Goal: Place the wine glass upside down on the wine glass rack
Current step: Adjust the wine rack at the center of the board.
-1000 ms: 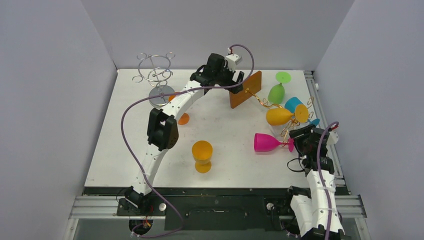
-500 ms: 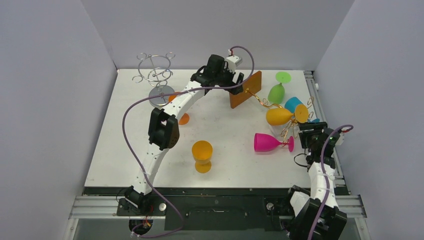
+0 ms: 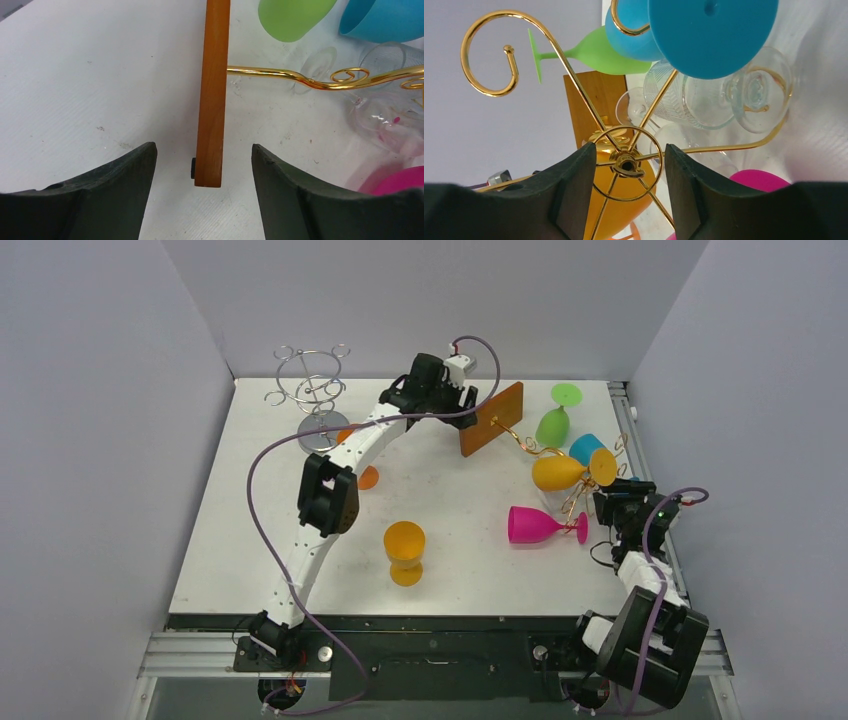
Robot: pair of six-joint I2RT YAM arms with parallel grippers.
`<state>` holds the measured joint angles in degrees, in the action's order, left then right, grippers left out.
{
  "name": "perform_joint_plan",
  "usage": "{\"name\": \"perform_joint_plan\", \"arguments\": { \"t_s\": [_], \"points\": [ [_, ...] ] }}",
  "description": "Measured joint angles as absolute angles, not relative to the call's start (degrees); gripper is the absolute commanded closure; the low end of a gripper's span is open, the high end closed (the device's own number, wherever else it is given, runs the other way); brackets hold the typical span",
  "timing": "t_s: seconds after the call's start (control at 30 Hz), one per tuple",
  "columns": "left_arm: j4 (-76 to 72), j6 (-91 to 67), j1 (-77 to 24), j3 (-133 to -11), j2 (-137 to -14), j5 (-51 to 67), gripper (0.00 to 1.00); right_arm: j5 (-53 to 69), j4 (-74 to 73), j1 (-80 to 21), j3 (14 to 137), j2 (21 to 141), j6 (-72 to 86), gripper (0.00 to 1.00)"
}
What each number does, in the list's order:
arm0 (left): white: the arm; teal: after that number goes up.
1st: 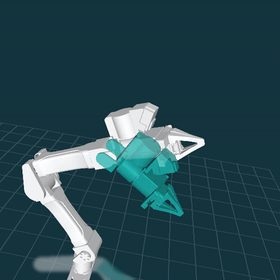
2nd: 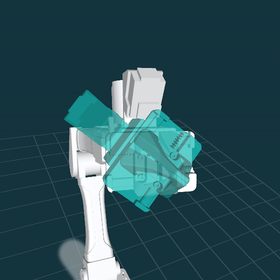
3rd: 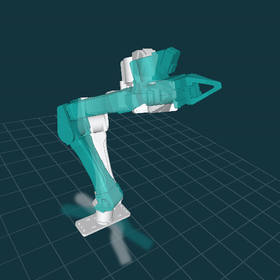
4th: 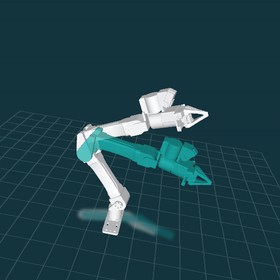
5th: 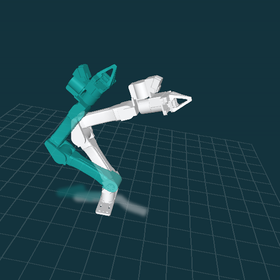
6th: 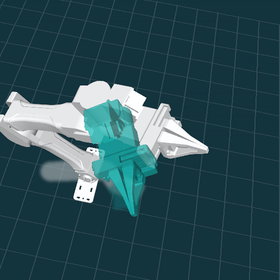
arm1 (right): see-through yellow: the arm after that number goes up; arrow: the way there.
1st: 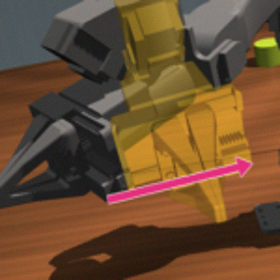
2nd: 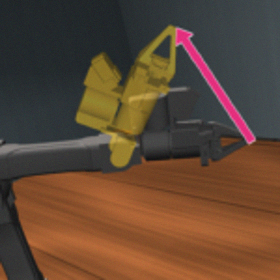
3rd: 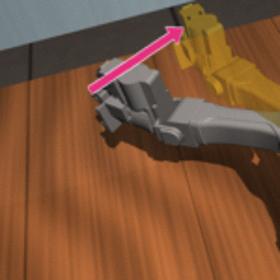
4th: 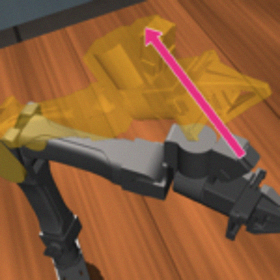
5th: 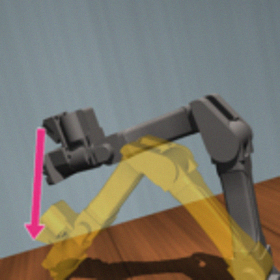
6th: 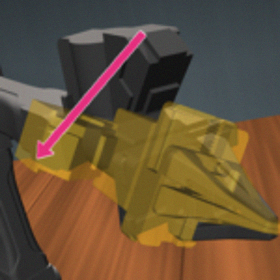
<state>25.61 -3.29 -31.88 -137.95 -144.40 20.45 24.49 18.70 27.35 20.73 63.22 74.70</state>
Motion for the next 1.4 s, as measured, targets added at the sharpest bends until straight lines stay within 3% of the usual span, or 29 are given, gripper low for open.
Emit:
{"name": "perform_joint_plan", "arguments": {
  "t_s": [0.27, 1.0, 1.17, 1.4],
  "points": [
    [24.73, -3.90, -31.73, -137.91, -144.49, 21.65, 0.38, 25.61, 24.05, 27.44, 20.73, 66.46, 77.25, 0.65],
    [23.77, -4.38, -31.05, -137.58, -148.00, 23.11, 0.55, 26.81, 29.19, 26.57, 20.32, 69.78, 81.08, 0.65],
    [23.70, -5.08, -30.89, -137.56, -148.00, 24.62, 0.65, 26.81, 30.87, 25.17, 20.01, 70.50, 82.21, 0.75],
    [21.32, -6.15, -29.87, -135.41, -147.79, 27.14, 0.86, 26.35, 31.73, 24.58, 19.77, 70.87, 83.90, 0.83]
  ]
}}
